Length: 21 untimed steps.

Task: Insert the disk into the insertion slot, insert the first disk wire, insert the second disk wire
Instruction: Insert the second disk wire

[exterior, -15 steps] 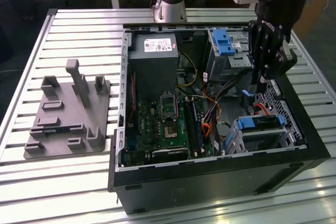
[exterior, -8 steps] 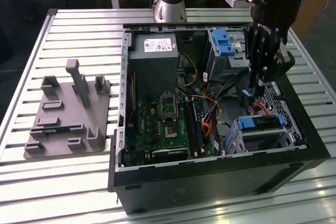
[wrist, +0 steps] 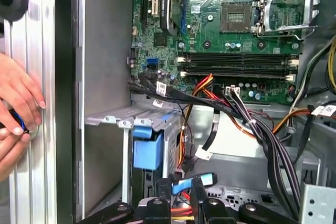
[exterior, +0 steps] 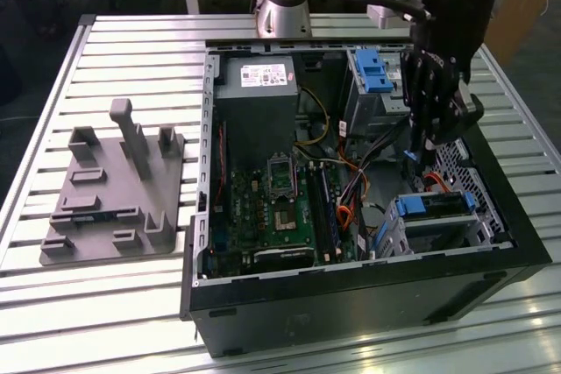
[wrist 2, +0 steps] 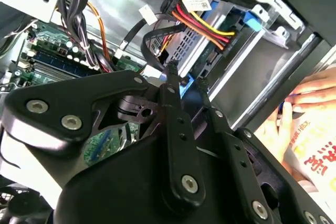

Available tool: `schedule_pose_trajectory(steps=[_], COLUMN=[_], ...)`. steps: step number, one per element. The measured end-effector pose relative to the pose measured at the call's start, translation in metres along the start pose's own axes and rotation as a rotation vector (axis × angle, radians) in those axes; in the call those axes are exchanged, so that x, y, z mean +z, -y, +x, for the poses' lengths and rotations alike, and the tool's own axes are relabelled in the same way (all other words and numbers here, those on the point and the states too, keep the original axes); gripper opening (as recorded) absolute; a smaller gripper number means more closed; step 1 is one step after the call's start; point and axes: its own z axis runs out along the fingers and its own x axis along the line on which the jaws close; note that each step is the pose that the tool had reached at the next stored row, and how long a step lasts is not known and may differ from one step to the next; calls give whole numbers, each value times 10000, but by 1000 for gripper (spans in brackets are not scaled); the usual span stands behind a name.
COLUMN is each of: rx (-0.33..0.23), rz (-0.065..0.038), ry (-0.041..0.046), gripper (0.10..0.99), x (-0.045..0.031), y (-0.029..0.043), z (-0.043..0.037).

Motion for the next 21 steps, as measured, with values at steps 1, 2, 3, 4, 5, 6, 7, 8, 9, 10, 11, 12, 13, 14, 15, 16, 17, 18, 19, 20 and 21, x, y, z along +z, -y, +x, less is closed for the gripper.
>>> schedule_pose_trajectory(steps=[1, 2, 3, 4, 5, 6, 7, 8, 9, 10, 11, 12, 13, 14, 15, 16, 17, 18, 19, 20, 21], rx=[18, 47, 87, 125, 162, 187, 201, 209, 214, 210, 198, 179, 155, 127, 99, 79, 69, 65, 64, 62, 58], rz=[72, 199, 362, 518, 663, 769, 822, 836, 837, 835, 833, 830, 827, 824, 818, 814, 813, 811, 805, 792, 768], ry=[-16, -32, -41, -52, -62, -76, -95, -117, -142, -192, -292, -425, -592, -770, -957, -1094, -1172, -1197, -1213, -1216, -1216], gripper=[302, 302, 302, 302, 302, 302, 302, 302, 302, 302, 302, 302, 302, 302, 302, 302, 302, 302, 302, 302, 302], x=[2, 1, 1, 1, 1, 4, 9, 13, 16, 19, 22, 23, 22, 21, 21, 23, 31, 44, 56, 70, 81], y=[-33, -60, -80, -100, -121, -140, -160, -169, -170, -170, -170, -169, -169, -168, -168, -168, -168, -169, -170, -171, -173], z=[-2, -4, -5, -7, -8, -11, -17, -27, -43, -61, -76, -89, -102, -114, -127, -140, -152, -166, -182, -191, -196])
